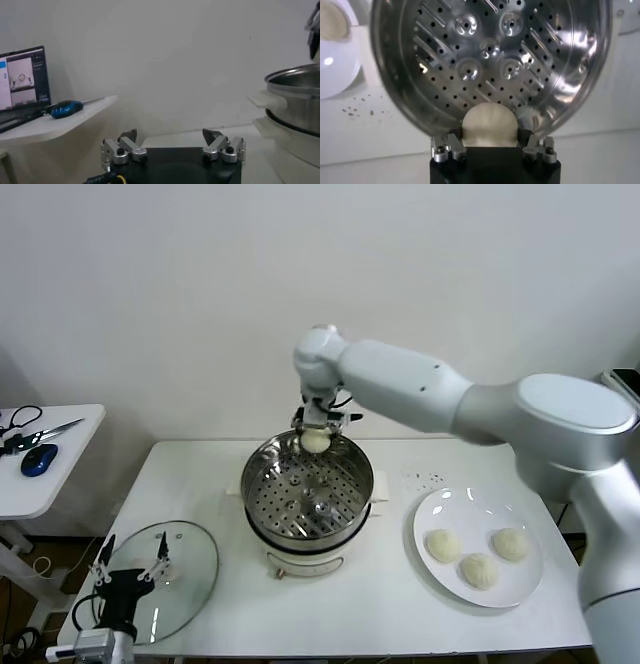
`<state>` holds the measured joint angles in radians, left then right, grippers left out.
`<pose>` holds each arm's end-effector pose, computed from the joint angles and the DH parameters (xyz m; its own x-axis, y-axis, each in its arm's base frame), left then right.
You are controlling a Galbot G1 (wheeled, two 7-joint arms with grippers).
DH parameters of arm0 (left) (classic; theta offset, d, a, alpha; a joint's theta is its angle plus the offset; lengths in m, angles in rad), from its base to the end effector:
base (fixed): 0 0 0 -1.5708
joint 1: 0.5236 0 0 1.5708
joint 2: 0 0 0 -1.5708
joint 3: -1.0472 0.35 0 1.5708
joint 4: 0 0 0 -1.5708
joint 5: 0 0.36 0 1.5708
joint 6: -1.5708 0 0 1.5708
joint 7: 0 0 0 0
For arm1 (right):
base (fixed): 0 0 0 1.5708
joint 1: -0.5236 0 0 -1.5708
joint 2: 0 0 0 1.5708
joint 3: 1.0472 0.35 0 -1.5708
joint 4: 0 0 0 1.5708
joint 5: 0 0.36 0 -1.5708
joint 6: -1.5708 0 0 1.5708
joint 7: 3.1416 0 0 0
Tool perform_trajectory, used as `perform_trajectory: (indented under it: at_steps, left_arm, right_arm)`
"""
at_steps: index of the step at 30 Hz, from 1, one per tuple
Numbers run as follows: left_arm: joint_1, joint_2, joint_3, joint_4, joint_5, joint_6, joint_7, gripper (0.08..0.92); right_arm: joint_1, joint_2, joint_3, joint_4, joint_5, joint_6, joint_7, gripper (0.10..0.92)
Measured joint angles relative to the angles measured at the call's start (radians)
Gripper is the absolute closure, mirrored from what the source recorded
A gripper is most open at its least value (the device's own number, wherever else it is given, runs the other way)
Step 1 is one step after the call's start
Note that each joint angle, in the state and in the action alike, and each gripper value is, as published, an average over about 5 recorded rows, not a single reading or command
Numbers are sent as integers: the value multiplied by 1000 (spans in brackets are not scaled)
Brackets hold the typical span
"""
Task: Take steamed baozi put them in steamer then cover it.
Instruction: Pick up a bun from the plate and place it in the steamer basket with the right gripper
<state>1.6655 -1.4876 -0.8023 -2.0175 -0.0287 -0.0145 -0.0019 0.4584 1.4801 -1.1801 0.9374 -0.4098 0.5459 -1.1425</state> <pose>0.1463 0.1052 -0.3328 -0.9701 -0.2108 0.1205 -0.1847 0.9628 0.1970 0.5831 0.2354 -0.0766 -0.2855 -0.0337 0.9578 -0.0719 -0.9958 -0.0565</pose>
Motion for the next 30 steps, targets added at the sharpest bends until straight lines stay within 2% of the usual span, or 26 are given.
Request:
perform_trajectory:
  at_steps: [11, 17, 21, 30]
  left_arm:
    - [5, -2, 2, 6, 12, 2, -3, 177]
    - [5, -5, 3, 9, 14, 1, -4, 177]
    - [6, -6, 4, 7, 16, 0, -5, 177]
    - [16, -6, 7, -8, 20, 1, -7, 177]
  right_arm:
    - [-71, 41, 0, -50, -42, 17, 4, 320]
    - [-79, 44, 4, -53, -47, 18, 12, 233]
    - [-68, 34, 5, -39, -43, 22, 8, 205]
    - [10, -45, -7, 59, 22, 9, -7, 203]
